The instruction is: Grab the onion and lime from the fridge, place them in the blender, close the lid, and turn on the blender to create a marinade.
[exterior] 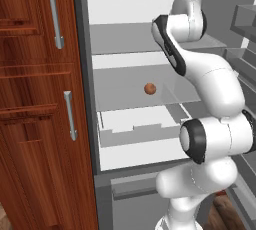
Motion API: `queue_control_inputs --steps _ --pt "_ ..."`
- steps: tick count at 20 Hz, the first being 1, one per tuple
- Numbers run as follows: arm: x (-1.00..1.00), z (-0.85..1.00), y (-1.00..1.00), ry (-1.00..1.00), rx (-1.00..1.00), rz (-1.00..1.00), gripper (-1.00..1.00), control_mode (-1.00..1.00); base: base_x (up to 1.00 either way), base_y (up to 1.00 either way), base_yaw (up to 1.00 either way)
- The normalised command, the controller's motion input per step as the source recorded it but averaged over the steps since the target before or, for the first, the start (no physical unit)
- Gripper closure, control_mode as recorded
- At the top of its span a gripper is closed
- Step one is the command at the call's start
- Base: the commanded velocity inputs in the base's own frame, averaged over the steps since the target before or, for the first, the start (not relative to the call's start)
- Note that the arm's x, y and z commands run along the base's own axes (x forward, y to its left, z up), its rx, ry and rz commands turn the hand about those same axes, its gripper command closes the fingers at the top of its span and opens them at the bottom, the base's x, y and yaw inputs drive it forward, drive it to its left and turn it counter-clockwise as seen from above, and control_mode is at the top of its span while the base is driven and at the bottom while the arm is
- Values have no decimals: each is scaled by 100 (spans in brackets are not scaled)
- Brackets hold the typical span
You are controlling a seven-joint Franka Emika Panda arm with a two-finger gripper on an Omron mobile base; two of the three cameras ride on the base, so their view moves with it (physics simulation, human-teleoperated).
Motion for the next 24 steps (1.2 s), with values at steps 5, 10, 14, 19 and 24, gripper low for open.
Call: queue_control_inputs --steps 5,10,14,19,24 --pt "24 -3 -22 0 2 0 -100 -100 0 0 0" --pt "9 -16 -27 0 0 0 -100 -100 0 0 0" --pt "14 -9 -11 0 0 0 -100 -100 0 0 0" --pt "18 -18 -1 0 0 0 -100 -100 0 0 0" --pt "19 -14 0 0 0 0 -100 -100 0 0 0"
